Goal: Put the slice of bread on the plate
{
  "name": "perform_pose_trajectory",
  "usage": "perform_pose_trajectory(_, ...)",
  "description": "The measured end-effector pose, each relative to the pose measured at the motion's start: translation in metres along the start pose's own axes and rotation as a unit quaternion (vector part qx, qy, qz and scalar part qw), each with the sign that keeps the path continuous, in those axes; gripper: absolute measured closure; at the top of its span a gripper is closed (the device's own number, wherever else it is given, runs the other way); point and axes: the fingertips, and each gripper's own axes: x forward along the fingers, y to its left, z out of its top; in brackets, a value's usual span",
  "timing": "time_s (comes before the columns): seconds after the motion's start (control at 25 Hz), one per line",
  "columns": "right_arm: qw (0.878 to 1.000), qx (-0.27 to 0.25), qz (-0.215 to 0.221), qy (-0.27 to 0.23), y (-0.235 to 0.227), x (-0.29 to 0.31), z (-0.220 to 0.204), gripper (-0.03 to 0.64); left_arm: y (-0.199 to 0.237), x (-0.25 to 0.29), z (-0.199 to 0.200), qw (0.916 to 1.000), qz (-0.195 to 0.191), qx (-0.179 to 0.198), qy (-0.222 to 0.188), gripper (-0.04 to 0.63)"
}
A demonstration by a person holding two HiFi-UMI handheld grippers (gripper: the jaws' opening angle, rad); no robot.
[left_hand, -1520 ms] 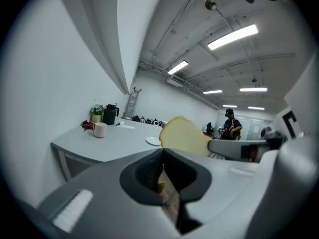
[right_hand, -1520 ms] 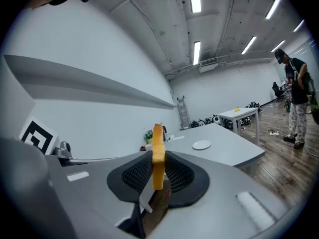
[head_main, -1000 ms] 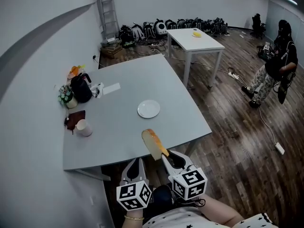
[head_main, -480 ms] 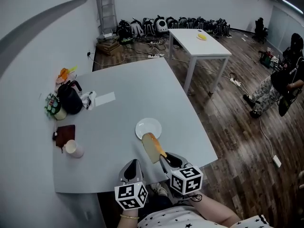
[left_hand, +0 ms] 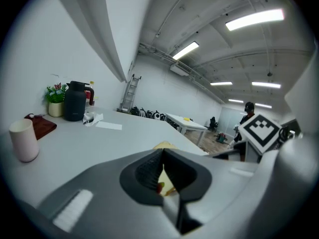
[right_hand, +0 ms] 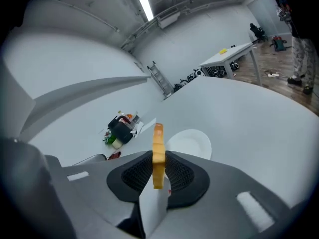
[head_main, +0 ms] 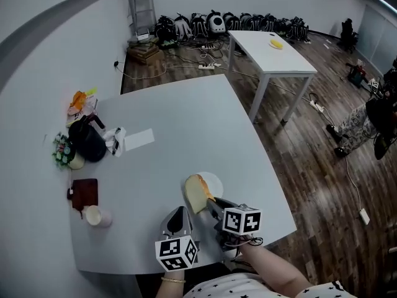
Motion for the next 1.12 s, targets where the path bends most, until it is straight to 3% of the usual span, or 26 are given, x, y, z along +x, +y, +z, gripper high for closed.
perform_pose_trajectory(0.32, 0.999, -0.016, -0.035, 0.017, -0.035, 0.015, 0.007, 0.525, 0.005, 0.035, -0.002, 0.9997, -0.007, -0.009, 0.021, 0.588)
perform_pose_trajectory(0.56, 0.993, -0.071, -0.087, 0.023, -0.054, 0.015, 0.004, 0.507, -0.003, 0.047, -0.007, 0.9992, -0.022, -0.007, 0.033, 0.588)
perform_pose_trajectory(0.68, 0.983, -0.127, -0.132, 0.023, -0.064, 0.015, 0.004, 0.498, -0.003, 0.048, -0.008, 0.9991, -0.024, -0.007, 0.035, 0.588)
perform_pose_trajectory(0.84, 0.958, -0.207, -0.199, 0.012, -0.071, 0.008, 0.01, 0.536, -0.001, 0.045, -0.005, 0.9992, -0.022, -0.006, 0.032, 0.588)
perform_pose_trajectory(1.0, 0.965, -0.204, -0.166, -0.02, -0.049, 0.001, 0.019, 0.54, 0.001, 0.038, 0.0, 0.9995, -0.019, -0.008, 0.023, 0.588)
perform_pose_trajectory(1.12, 0.969, -0.202, -0.134, -0.056, -0.022, -0.013, 0.034, 0.591, -0.002, 0.031, 0.006, 0.9997, -0.02, -0.007, 0.015, 0.588)
